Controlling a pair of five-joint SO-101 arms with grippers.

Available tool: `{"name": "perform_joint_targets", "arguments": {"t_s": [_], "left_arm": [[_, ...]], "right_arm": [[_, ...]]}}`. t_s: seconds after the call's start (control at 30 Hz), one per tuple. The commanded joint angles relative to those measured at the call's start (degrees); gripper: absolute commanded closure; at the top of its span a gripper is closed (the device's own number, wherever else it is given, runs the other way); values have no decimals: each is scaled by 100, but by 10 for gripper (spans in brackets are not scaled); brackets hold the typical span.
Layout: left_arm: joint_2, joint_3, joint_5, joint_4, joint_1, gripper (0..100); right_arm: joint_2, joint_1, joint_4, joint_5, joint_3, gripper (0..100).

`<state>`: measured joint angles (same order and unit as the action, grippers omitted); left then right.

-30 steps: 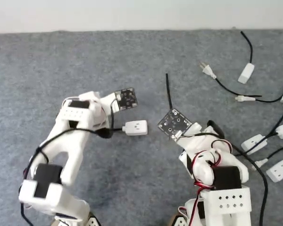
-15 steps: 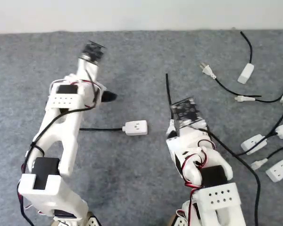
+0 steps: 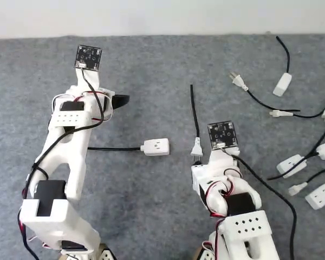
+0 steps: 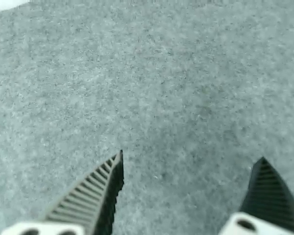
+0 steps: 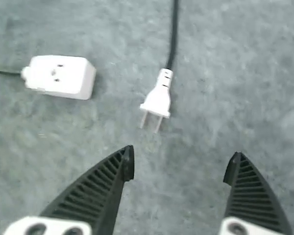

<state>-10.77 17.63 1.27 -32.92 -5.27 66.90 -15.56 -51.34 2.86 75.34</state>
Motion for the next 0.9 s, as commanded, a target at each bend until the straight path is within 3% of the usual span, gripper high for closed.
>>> {"name": "perform_joint_targets", "arguments": {"t_s": [0.0, 0.2, 0.43, 0.77, 0.87], "left_arm": [[88, -92, -114, 158, -26, 603], [70, -92, -114, 167, -26, 603], [62, -92, -114, 167, -35, 603], [62, -92, -105, 167, -35, 603], [62, -92, -105, 167, -35, 603]], "right_arm": [[-4, -338, -154, 35, -501, 690], [-1015, -558, -813, 70, -1319, 690], [-3336, -303, -1138, 132, -2664, 689], [-6378, -286, -1086, 598, -4484, 690], [-6967, -233, -998, 1134, -4993, 691]]}}
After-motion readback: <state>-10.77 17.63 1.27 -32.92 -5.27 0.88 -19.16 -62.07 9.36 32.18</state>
